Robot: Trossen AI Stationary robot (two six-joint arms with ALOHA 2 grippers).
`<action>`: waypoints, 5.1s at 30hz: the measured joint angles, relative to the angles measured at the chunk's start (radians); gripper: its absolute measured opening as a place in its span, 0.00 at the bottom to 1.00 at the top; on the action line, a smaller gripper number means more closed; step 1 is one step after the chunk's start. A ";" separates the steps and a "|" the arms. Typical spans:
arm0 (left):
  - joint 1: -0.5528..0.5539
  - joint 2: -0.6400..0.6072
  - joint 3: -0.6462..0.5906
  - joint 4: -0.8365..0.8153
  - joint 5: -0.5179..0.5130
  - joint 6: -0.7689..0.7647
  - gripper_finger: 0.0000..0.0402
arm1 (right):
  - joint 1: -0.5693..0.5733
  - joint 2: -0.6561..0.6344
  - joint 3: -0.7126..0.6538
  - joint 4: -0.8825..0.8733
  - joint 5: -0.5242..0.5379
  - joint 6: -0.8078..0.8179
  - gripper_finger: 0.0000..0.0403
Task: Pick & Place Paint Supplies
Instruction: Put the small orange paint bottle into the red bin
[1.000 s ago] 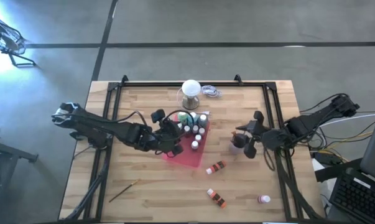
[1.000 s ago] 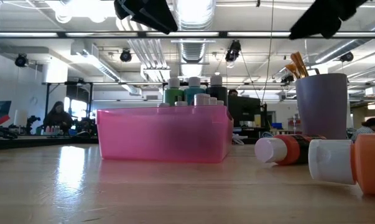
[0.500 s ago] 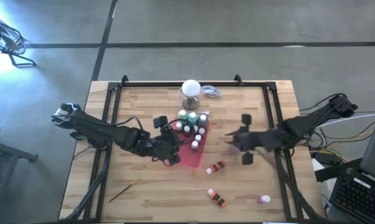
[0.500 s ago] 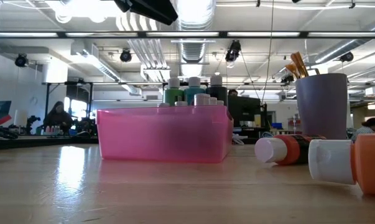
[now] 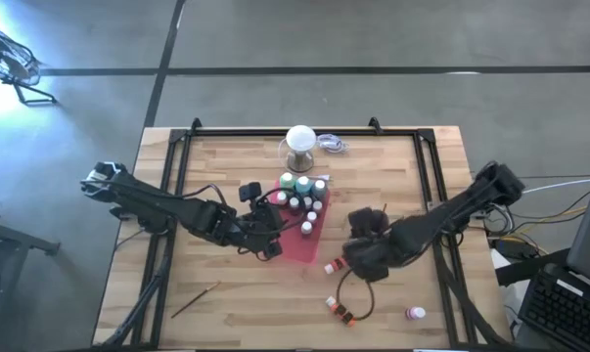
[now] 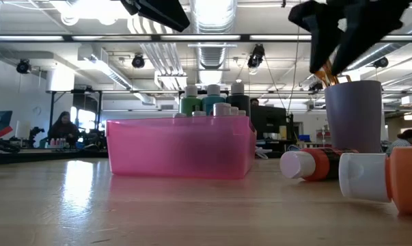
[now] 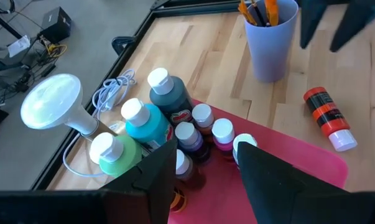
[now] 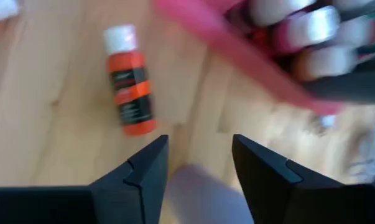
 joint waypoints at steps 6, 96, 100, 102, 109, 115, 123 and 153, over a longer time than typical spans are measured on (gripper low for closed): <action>0.000 0.000 0.000 -0.012 0.000 -0.001 0.44 | 0.037 0.151 0.108 -0.101 -0.124 0.042 0.51; 0.000 0.000 0.000 -0.048 0.014 -0.019 0.44 | -0.104 0.216 -0.007 -0.012 -0.312 -0.032 0.27; 0.000 0.000 -0.005 -0.047 -0.003 -0.019 0.44 | -0.104 0.184 0.007 -0.013 -0.312 -0.029 0.26; 0.000 -0.001 -0.020 -0.047 -0.016 -0.020 0.44 | -0.103 0.158 0.007 -0.014 -0.312 -0.022 0.27; -0.009 -0.004 -0.111 0.036 -0.086 -0.041 0.44 | -0.102 0.032 -0.007 0.013 -0.304 0.039 0.26; -0.038 -0.004 -0.301 0.576 -0.121 0.175 0.44 | -0.092 -0.097 -0.024 0.162 -0.252 0.022 0.27; -0.038 -0.004 -0.604 1.461 -0.002 0.464 0.44 | -0.093 -0.229 -0.107 0.443 -0.229 -0.047 0.27; 0.009 0.034 -0.365 1.159 0.349 0.481 0.44 | -0.108 -0.224 -0.157 0.626 -0.131 -0.243 0.27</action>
